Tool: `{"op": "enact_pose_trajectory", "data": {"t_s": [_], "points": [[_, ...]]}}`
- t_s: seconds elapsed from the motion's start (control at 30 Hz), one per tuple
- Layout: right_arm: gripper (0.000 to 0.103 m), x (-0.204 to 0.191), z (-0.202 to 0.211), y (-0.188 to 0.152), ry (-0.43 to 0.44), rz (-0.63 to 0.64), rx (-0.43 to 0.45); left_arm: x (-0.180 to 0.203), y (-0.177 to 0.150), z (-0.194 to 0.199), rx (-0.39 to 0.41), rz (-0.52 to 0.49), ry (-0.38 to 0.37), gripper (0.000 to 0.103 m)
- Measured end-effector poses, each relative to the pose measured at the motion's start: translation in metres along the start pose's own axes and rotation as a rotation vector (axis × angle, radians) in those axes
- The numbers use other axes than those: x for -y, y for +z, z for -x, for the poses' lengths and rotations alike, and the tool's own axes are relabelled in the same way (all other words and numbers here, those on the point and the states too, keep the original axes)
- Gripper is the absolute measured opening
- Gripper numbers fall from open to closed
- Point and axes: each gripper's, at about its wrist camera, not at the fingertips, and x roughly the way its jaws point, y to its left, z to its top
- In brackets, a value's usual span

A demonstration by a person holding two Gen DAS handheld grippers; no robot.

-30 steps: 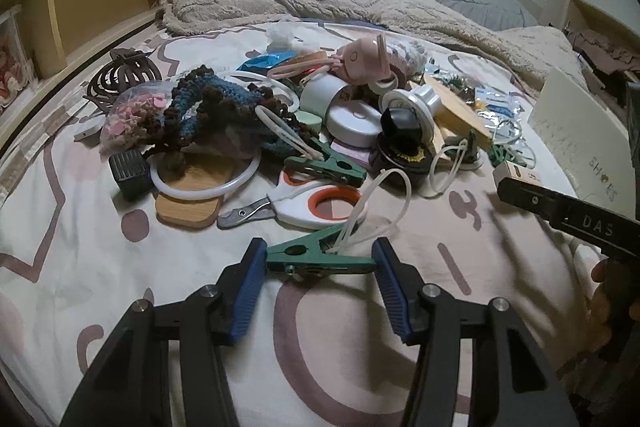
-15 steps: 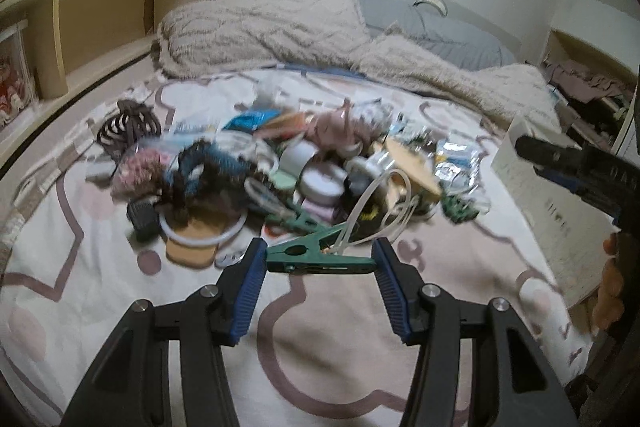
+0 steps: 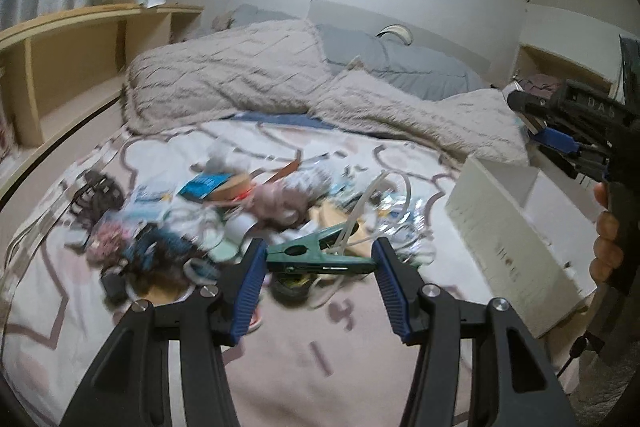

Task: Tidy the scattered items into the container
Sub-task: 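Lift the cream box with the right tool and carry it over the white box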

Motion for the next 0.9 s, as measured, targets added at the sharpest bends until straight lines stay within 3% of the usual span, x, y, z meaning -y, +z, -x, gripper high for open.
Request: {"op": "enact_pose_trajectory", "data": {"t_s": [0.17,0.4,0.57,0.9], "points": [[0.058,0.034,0.023,0.014,-0.101,-0.002,0.056,0.033,0.019,-0.005,0.015,-0.027,-0.075,0.054],[0.058,0.109,0.044,0.022,-0.239,-0.104,0.060,0.091,0.040,-0.011,0.028,-0.091,-0.181,0.054],[0.058,0.159,0.050,0.021,-0.308,-0.213,0.036,0.131,0.048,-0.016,0.012,-0.145,-0.246,0.054],[0.058,0.219,0.039,0.006,-0.453,-0.321,-0.082,0.205,0.062,-0.031,-0.004,-0.223,-0.346,0.054]]}}
